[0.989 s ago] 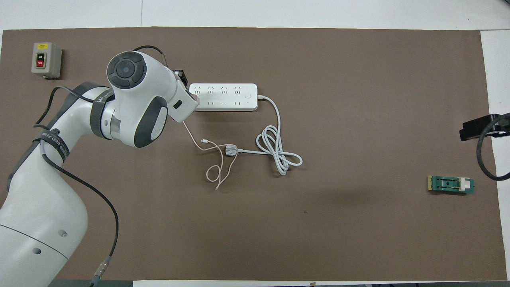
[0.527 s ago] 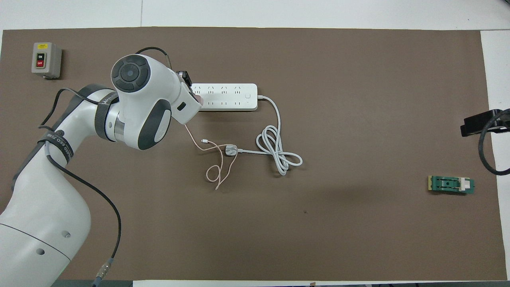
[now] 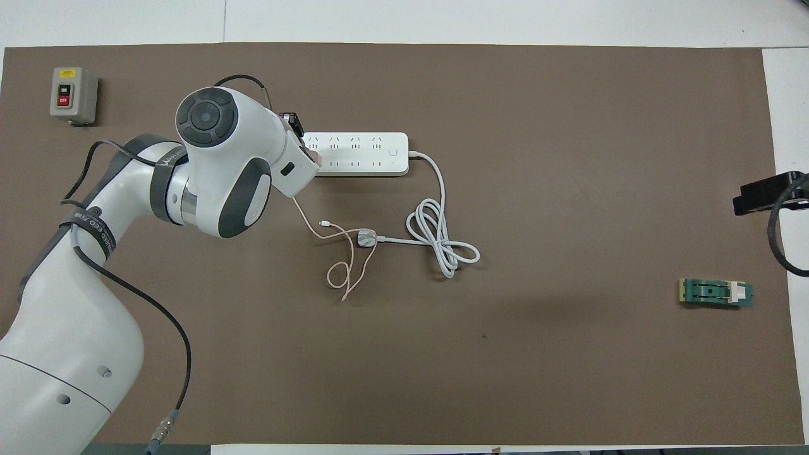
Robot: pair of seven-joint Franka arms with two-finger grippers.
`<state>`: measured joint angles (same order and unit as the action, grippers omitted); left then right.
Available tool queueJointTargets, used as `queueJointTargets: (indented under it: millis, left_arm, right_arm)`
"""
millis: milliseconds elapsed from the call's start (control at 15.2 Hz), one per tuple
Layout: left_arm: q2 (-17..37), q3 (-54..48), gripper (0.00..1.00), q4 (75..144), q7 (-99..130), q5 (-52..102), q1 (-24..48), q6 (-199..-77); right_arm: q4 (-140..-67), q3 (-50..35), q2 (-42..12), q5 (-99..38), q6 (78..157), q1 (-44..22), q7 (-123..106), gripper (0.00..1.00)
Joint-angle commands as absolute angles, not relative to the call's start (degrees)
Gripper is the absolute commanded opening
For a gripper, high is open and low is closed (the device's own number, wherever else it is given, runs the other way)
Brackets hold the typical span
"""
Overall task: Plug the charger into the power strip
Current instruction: 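Push the pink charger into the power strip socket with the left gripper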
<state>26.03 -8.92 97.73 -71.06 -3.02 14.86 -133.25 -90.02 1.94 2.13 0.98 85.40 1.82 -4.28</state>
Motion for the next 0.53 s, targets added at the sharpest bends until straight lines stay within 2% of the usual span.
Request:
queueJointTargets:
  millis: [0, 462]
  left_arm:
    - [24.43, -7.82, 0.0, 99.93, -70.84, -2.29, 15.64, -133.95]
    - [24.43, -7.73, 0.0, 100.2, -70.23, -2.81, 16.6, -133.68]
  right_arm:
    - [-88.68, 1.32, 1.41, 1.67, 84.46, 2.55, -4.83, 1.0]
    - [-88.94, 1.32, 1.58, 1.5, 84.29, 2.55, -4.83, 1.0]
